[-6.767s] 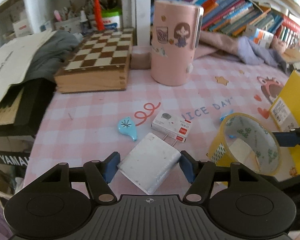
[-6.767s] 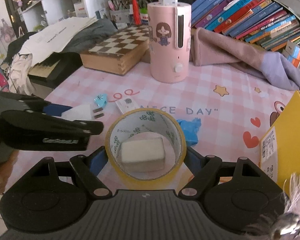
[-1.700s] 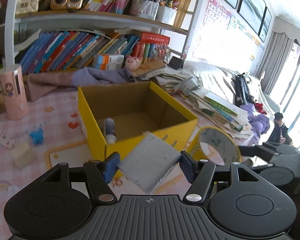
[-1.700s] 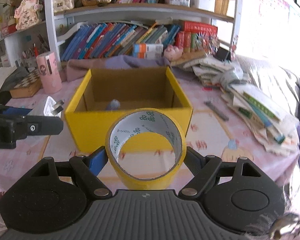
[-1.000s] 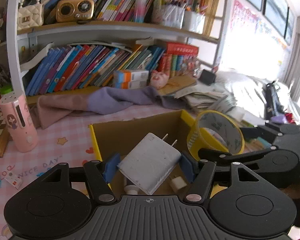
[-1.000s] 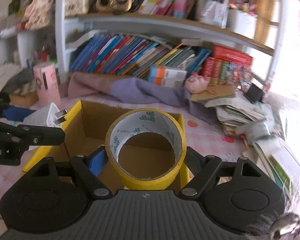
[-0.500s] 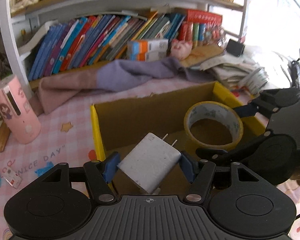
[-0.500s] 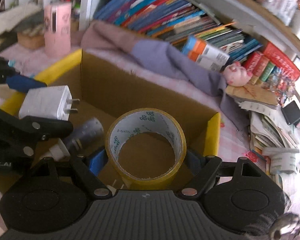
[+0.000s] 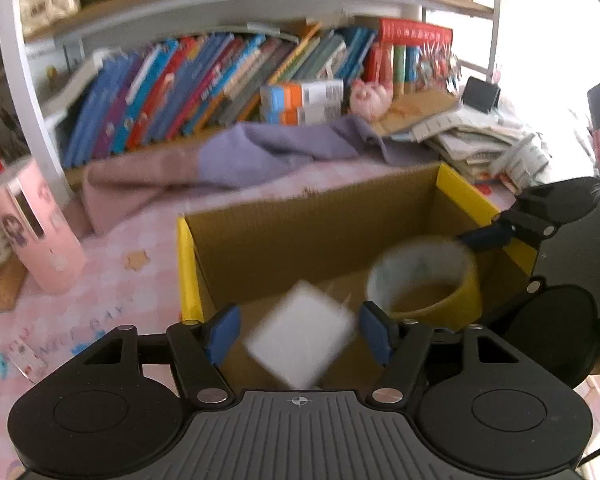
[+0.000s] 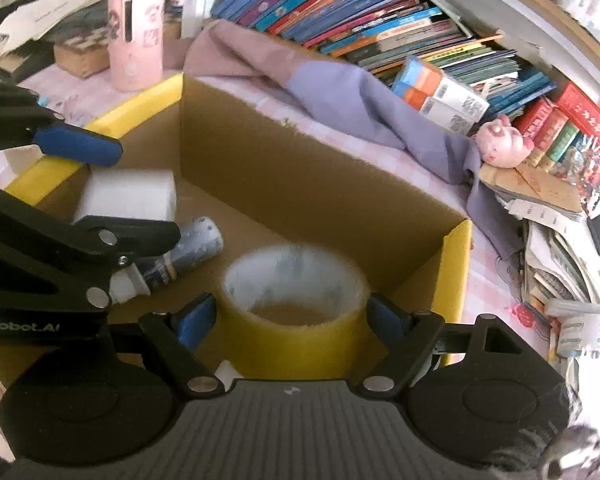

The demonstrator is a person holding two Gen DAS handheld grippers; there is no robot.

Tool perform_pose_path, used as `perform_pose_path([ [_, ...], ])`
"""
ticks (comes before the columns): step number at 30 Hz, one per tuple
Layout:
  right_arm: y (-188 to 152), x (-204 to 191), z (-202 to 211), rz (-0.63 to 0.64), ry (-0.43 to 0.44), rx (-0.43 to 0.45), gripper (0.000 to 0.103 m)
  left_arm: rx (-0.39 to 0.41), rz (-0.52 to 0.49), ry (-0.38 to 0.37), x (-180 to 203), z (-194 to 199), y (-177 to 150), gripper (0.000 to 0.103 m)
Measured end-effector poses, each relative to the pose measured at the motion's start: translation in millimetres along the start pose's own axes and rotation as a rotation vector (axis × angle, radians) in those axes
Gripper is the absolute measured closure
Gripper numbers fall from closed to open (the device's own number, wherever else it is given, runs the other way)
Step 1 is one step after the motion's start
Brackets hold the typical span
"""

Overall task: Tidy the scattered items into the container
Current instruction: 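Open the right tool to drop the tape roll while the left tool releases the charger into the box, then lift both open tools out of the yellow box and back away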

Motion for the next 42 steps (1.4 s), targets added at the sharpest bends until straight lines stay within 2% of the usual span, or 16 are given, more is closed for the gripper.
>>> perform_pose_path([
  [2, 0.9, 2.4, 2.3, -0.008, 0.001, 0.01, 0.021, 0.021, -0.015, 0.015, 4.1, 4.8, 2.3, 0.032],
  [10, -1.3, 7.9, 26.4, -0.072, -0.008, 0.073, 0.02, 0.088, -0.004, 0.028, 11.8, 32.3, 5.1, 0.029],
  [17, -8.9, 7.2, 57.9, -0.141, -0.05, 0.139, 0.018, 0.158, 0.018, 0.029, 15.3, 68.5, 2.4, 0.02],
  [21, -16.0, 4.3, 78.3, -0.183, -0.075, 0.169, 0.018, 0.187, 0.03, 0.024, 14.9, 88.7, -3.7, 0.019],
  [29, -37.9, -2.5, 118.8, -0.298, -0.125, 0.207, 0.017, 0.205, 0.054, 0.01, 6.0, 119.4, -25.8, 0.016],
  [42, -79.9, -30.9, 156.4, -0.456, -0.21, 0.192, 0.017, 0.175, 0.101, 0.052, -19.0, 154.2, -76.9, 0.015],
])
Point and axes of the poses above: each gripper's, at about its wrist camera, not at the fingertips, and z roughly against the way its jaws point, x to its right, y to its top, the point moved 2 cm from there along -z, roughly the way its jaws point, and after that the axes turned 7 degrees about -y, right-handed, at the moved point
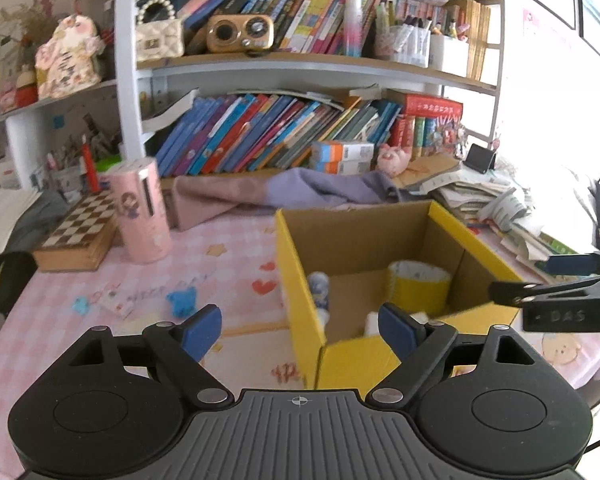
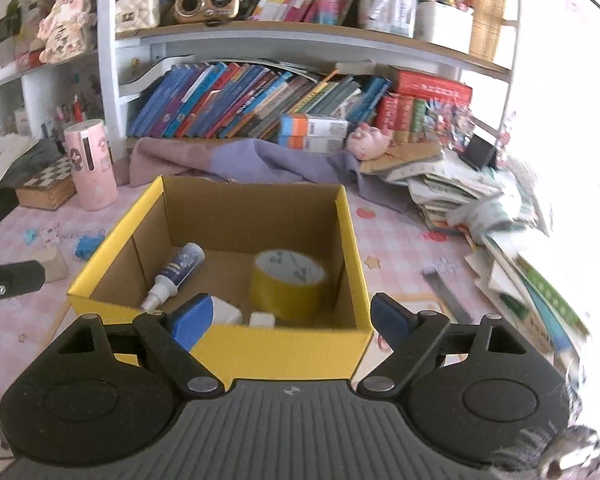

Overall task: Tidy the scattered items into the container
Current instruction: 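Lift both open tools out of the yellow box and back away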

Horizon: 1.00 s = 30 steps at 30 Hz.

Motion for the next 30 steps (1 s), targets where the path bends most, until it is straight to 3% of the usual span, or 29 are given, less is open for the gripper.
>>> perform_pose_path([
  [11, -43.4, -18.0, 47.0, -0.055, -0.044, -0.027, 0.016, -0.042, 0.032, 0.026, -20.9, 34.7, -35.7, 0.014],
  [30, -96.4, -66.8, 98.2, -0.051, -0.039, -0.081, 0.015, -0.08, 0.024, -0.011, -31.4, 83.3, -80.7, 0.008],
])
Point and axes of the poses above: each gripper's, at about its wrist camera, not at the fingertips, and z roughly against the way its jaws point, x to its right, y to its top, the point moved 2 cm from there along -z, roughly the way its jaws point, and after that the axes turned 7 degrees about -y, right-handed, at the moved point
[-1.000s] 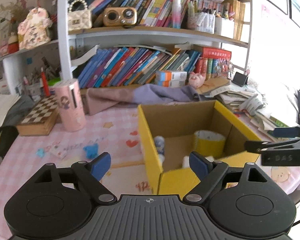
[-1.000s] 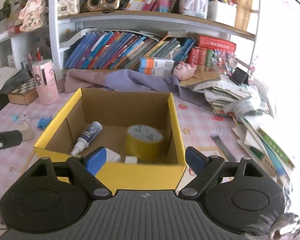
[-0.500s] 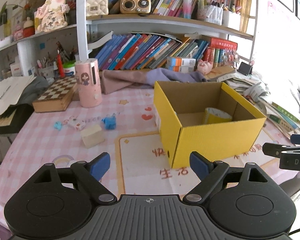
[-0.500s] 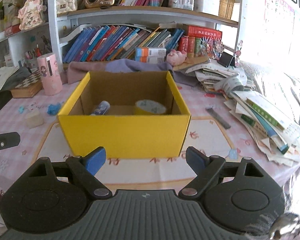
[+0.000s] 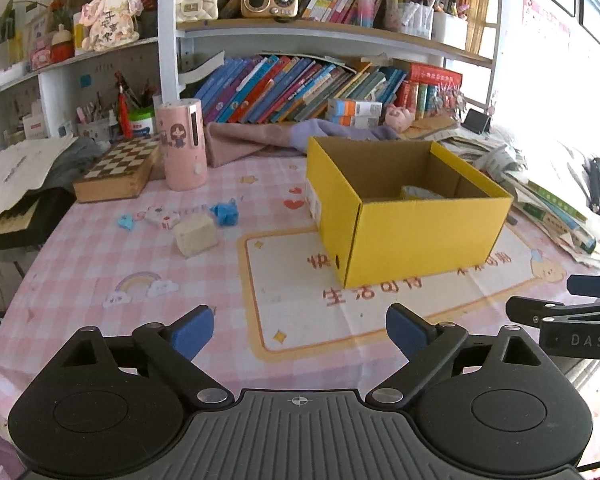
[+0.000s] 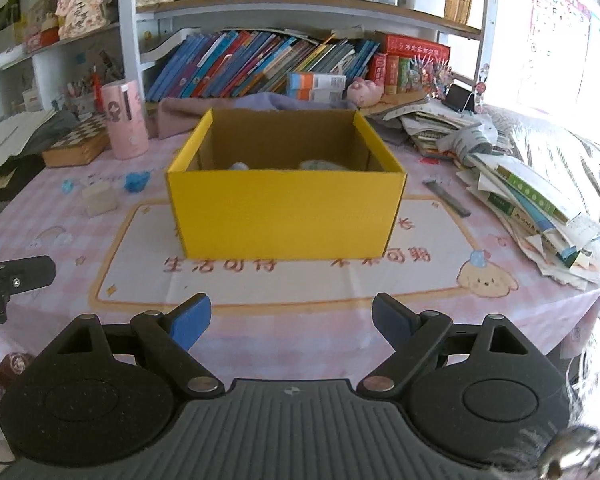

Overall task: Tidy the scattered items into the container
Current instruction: 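Lift both open tools out of the yellow box and back away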

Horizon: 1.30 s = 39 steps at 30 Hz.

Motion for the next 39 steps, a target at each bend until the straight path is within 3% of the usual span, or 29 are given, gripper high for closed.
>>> perform_pose_path([
  [18, -10.7, -62.3, 7.9, 0.059, 0.098, -0.044, 0.015, -0.042, 0.051, 0.041, -42.3, 22.7, -26.6, 0.007],
  [39, -3.2, -127.7, 14.5, 0.183, 0.204, -0.019, 0.015, -0.007, 0.136, 0.136, -93.5, 52.2, -39.5, 0.007],
])
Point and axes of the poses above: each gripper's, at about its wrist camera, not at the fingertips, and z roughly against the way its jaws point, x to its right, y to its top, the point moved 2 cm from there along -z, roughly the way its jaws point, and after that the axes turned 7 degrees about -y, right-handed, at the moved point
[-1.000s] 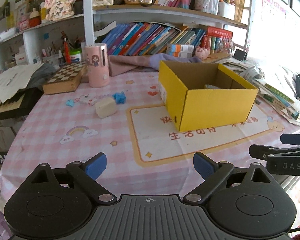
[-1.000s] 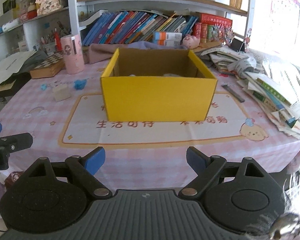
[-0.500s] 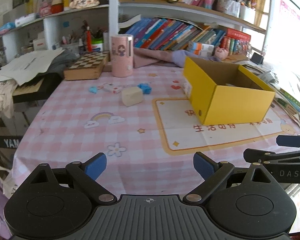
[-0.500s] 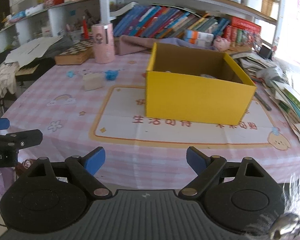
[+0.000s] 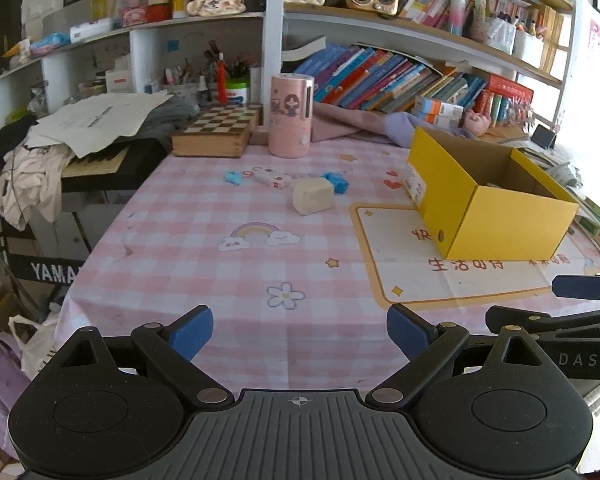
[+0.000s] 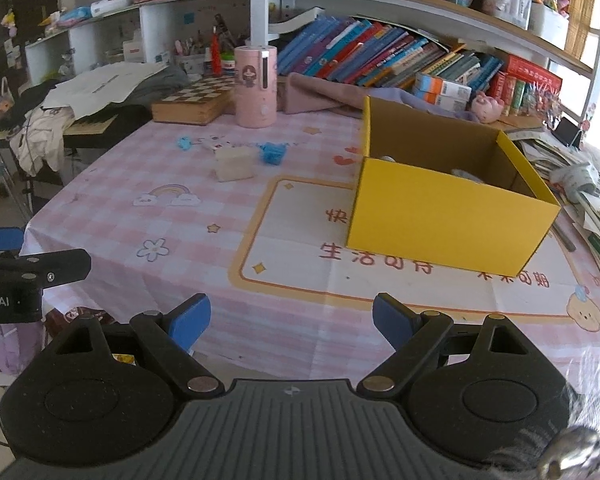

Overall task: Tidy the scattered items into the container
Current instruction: 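Lift both open tools out of the yellow box and back away, then move the right tool to the white block while the left tool approaches the blue teardrop piece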

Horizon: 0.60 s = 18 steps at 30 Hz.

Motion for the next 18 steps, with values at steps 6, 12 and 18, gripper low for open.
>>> perform_pose_path([
  [6, 3.3, -8.3, 0.4, 0.008, 0.013, 0.005, 0.015, 0.004, 0.007, 0.007, -8.7, 3.2, -1.1, 0.007],
  [12, 6.6, -22.0, -1.1, 0.045, 0.036, -0.001, 0.015, 0.0, 0.038, 0.018, -18.3, 4.3, -3.5, 0.007],
  [18, 11.0, -29.4, -9.0, 0.063, 0.053, -0.007, 0.015, -0.003, 0.045, 0.028, -24.2, 1.6, -3.5, 0.007],
])
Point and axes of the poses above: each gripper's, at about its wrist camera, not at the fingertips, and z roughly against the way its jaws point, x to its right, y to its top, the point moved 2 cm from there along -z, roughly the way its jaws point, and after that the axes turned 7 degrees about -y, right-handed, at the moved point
